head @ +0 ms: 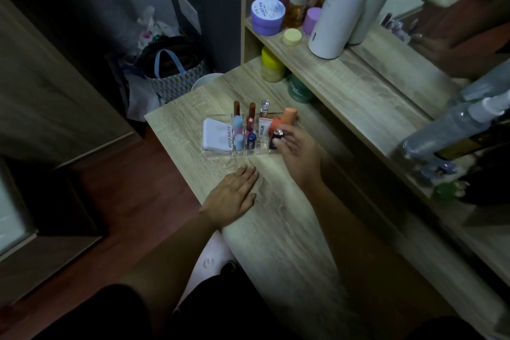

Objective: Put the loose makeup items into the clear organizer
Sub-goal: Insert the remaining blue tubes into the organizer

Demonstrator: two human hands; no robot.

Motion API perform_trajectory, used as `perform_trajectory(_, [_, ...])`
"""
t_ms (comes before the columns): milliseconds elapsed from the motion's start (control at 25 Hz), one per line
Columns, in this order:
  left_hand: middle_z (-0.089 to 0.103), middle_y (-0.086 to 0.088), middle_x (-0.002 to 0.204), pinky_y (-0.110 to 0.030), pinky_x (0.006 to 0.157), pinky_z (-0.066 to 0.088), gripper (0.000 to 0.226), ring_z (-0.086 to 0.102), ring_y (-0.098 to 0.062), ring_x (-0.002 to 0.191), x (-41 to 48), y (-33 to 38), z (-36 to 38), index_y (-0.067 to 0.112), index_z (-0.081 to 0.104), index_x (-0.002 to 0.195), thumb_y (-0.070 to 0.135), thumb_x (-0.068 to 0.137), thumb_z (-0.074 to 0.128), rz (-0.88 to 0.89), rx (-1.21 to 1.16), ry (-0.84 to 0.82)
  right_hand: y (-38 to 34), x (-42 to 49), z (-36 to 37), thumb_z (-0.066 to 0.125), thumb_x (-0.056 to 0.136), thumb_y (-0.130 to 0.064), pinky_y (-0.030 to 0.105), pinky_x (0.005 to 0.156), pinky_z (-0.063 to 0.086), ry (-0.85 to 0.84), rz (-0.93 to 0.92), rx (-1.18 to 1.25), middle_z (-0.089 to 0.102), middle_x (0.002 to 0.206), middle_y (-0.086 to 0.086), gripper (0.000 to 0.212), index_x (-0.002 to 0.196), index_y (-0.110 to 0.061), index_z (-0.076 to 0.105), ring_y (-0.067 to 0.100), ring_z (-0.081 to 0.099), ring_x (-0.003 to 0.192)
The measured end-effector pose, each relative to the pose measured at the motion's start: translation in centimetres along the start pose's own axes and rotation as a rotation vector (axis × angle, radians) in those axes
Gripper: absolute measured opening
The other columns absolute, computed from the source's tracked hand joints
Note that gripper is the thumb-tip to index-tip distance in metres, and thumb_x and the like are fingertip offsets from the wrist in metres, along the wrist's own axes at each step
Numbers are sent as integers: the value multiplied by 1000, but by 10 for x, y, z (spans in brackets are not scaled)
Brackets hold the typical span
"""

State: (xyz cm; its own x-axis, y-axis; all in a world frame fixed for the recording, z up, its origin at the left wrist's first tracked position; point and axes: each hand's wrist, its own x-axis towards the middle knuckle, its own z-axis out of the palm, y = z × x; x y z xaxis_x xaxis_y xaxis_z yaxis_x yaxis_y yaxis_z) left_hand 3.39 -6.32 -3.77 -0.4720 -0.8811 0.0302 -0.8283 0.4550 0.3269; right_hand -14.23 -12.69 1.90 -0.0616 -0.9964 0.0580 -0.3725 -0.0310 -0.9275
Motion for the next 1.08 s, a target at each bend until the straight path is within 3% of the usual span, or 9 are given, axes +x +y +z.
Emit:
perform_trajectory(200, [56,-18,135,-50,102,43,51,51,-37,126,0,-1,0,0,53,129,22,85,66,5,-11,0,6,7,13,65,84,-5,24,83,57,-4,92,-6,70,112,11,37,121,-12,61,10,67,95])
perform_trajectory(280, [55,-18,136,-49,103,43,51,50,-37,127,0,-2,1,0,52,129,22,85,66,11,-13,8,10,5,17,65,84,-4,20,83,55,-15,83,-23,68,116,10,39,122,-11,61,7,65,96])
perform_trajectory(400, [55,-17,136,-49,103,43,52,50,-36,127,-1,-3,3,1,53,129,24,85,66,14,-12,21,13,4,23,65,84,-1,25,88,56,-57,65,-52,66,119,12,40,123,-7,60,10,64,99])
perform_trajectory(600, [52,-17,139,-49,106,39,52,47,-35,130,0,-4,4,2,49,132,25,88,62,10,-9,3,13,5,29,66,84,-1,-2,75,47,-26,116,-49,68,113,11,33,116,-7,61,5,61,93])
perform_trajectory(720, [42,-16,147,-45,114,28,53,36,-33,138,-1,-5,6,4,40,138,28,93,53,-2,-45,-24,12,7,30,66,83,-1,-3,69,46,-2,130,-68,68,111,11,30,113,-6,61,4,61,90])
perform_trajectory(840, [38,-16,149,-40,117,23,54,32,-30,140,-1,-5,3,4,36,141,29,95,49,-7,-99,-27,10,7,30,66,83,-1,3,71,49,-13,149,-65,68,113,11,33,115,-7,60,7,63,93])
perform_trajectory(960, [58,-21,130,-43,104,45,46,55,-34,120,-3,-7,-3,-1,53,127,21,88,60,-30,-153,138,11,6,29,67,81,1,16,82,52,-15,152,-62,66,117,9,41,121,-8,57,11,63,99])
perform_trajectory(1080, [63,-18,104,-37,85,48,35,58,-32,96,-10,-14,-10,3,60,107,29,86,52,-301,-270,319,16,3,27,70,79,-1,16,78,50,46,149,-118,65,117,7,46,122,-12,56,13,62,101])
